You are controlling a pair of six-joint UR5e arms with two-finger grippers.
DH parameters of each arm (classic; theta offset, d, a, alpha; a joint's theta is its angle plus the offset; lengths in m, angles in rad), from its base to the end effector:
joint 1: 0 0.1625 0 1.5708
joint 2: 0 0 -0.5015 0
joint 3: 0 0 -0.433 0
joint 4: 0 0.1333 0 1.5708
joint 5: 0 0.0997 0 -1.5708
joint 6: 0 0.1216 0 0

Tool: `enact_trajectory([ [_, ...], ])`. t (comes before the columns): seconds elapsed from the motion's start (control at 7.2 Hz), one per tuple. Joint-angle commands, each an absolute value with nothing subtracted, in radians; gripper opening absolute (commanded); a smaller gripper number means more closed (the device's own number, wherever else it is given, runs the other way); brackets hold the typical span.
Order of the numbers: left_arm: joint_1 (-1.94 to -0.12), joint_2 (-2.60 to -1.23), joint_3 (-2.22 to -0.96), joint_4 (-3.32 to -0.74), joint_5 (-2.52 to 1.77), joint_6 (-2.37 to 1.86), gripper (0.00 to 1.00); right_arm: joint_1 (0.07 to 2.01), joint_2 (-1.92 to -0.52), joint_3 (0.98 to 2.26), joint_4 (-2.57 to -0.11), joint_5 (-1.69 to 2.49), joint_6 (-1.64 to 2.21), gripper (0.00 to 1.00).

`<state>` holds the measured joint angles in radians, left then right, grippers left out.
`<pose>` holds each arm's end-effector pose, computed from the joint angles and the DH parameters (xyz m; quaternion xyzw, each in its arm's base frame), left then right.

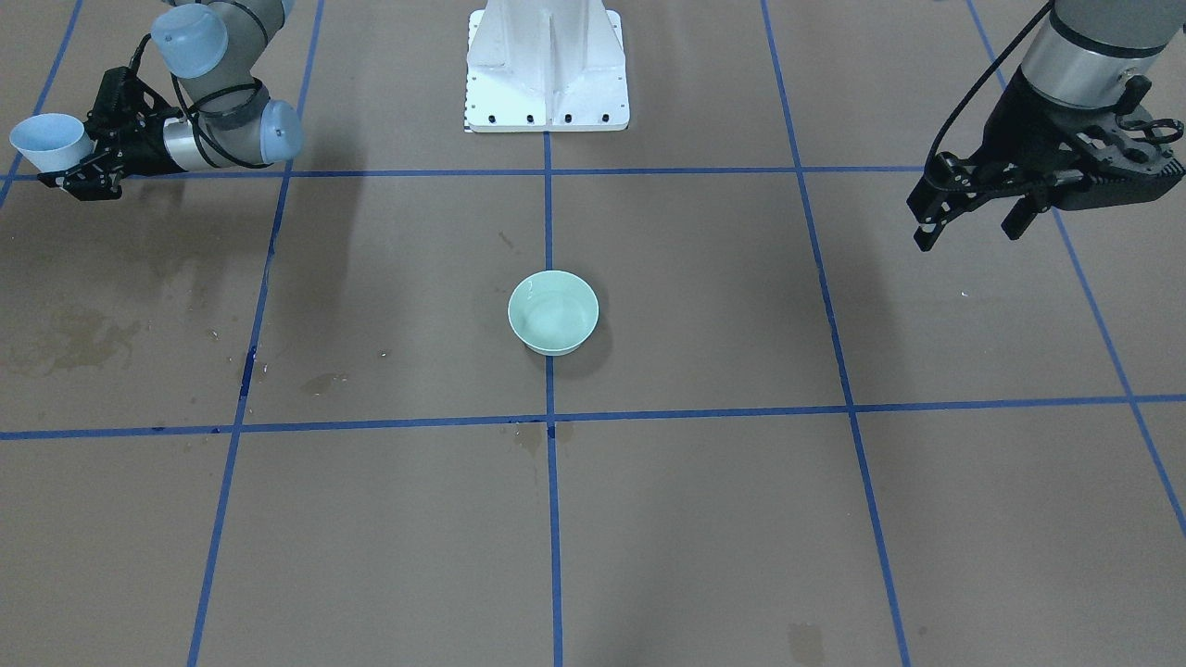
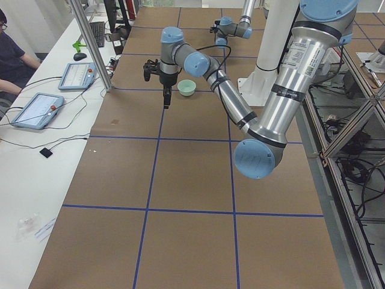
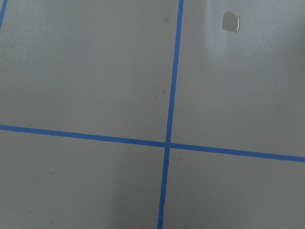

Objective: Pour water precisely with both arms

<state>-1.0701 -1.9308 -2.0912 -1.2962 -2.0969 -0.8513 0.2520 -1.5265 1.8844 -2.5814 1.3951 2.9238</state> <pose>0.2219 -0.5560 0.3277 0.0694 0.3738 -0.0844 0.9210 -0.3820 -0.2580 0.6675 0.2379 0.2287 0.6590 0.6759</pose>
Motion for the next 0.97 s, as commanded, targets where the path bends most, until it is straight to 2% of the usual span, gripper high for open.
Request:
enact_trajectory([
  [0.0, -1.071, -1.93, -2.094, -1.296, -2.097, -0.851, 1.0, 0.247, -1.526, 1.864, -2.544, 1.394, 2.852, 0.0],
  [0.28, -1.071, -1.93, -2.095, -1.296, -2.095, -0.851, 1.0, 0.245, -1.522, 1.792, -2.478, 1.393, 2.812, 0.0],
  [0.83, -1.071, -1.93, -2.095, -1.296, -2.095, -0.853, 1.0, 0.245, -1.525, 1.786, -2.477, 1.388, 2.809, 0.0],
])
